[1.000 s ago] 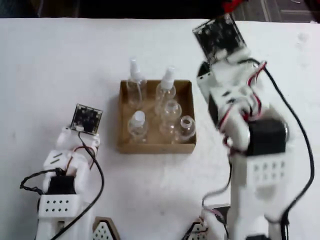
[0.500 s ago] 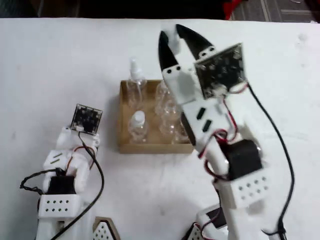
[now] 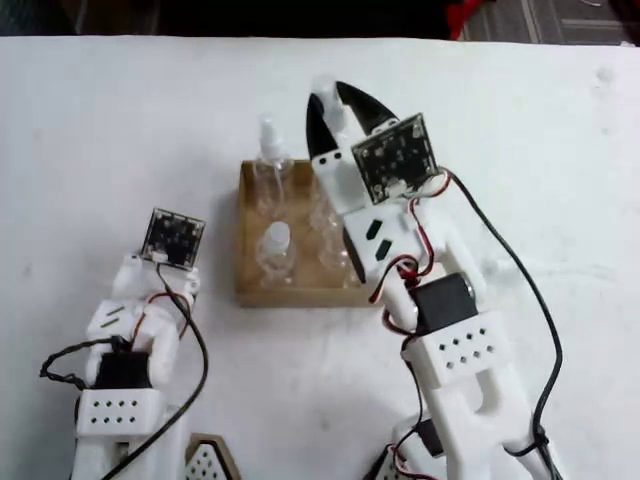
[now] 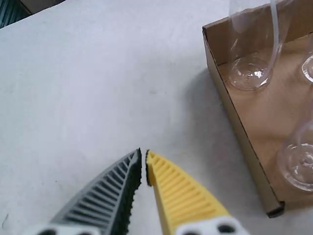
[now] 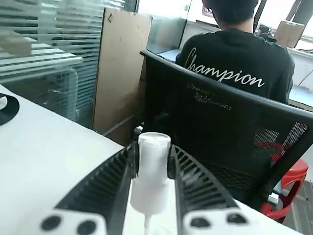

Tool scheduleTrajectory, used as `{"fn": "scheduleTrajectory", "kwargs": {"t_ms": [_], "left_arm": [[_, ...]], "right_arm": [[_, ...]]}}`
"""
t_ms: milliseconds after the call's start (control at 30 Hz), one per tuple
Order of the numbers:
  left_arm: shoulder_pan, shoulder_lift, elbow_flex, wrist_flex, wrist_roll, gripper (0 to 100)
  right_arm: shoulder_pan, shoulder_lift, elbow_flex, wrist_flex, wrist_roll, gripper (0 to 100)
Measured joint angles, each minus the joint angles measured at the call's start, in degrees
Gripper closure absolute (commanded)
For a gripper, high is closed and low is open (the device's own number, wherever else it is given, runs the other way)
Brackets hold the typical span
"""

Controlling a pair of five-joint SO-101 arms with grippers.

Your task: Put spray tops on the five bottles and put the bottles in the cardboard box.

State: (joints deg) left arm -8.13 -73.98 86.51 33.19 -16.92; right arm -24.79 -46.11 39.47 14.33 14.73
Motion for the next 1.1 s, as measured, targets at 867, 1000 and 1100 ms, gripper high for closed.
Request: {"fn": "scheduleTrajectory", "kwargs": {"t_ms": [867, 1000, 1100], "left_arm": [[0.0, 0.0, 0.0, 0.0, 0.0, 97], [0.0, 0.0, 0.0, 0.0, 0.0, 97], [0.0, 0.0, 0.0, 0.0, 0.0, 97]], "right_arm": [[0.6, -2.9, 9.4, -4.5, 0.2, 98.2], [0.5, -2.9, 9.4, -4.6, -6.6, 98.2], [0.6, -3.0, 10.7, -4.6, -10.8, 98.2]]}}
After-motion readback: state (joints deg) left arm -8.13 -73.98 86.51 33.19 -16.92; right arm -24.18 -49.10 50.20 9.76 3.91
